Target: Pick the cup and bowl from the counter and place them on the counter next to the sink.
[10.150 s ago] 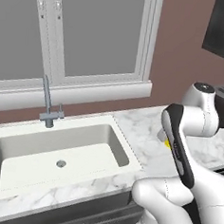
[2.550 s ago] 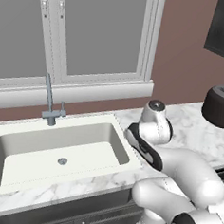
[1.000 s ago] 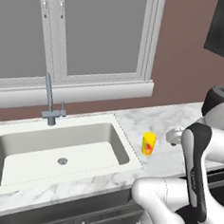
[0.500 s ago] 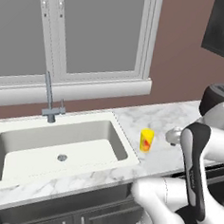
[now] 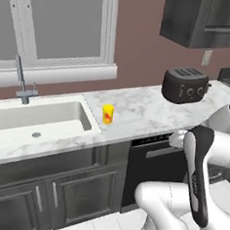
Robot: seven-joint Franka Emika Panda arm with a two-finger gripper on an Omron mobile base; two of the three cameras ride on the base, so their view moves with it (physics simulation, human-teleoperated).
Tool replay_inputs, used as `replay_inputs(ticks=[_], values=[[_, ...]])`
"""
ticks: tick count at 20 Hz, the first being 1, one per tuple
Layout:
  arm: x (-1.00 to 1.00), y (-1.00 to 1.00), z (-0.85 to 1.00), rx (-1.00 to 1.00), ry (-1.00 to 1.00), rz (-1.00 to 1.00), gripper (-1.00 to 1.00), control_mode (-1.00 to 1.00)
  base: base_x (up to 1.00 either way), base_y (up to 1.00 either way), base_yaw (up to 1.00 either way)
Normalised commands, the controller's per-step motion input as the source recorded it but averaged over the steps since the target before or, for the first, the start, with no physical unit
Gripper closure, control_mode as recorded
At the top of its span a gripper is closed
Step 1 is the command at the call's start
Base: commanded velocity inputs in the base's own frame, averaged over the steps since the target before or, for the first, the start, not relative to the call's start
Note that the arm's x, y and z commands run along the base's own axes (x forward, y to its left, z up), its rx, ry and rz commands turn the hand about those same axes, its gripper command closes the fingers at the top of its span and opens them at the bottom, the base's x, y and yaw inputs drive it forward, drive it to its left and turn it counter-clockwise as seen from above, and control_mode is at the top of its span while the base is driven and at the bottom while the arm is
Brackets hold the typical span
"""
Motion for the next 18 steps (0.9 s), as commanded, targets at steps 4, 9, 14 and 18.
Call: replay_inputs(ticks=[4,9,14,18], values=[[0.00,0.00,0.00,0.00,0.00,0.00,-1.00,1.00,-0.18,-1.00,-0.18],[0.00,0.00,0.00,0.00,0.00,0.00,-1.00,1.00,-0.06,-1.00,-0.16],[0.00,0.00,0.00,0.00,0.00,0.00,-1.00,1.00,0.20,-1.00,-0.11],[0.00,0.00,0.00,0.00,0.00,0.00,-1.00,1.00,0.79,-1.00,0.00]])
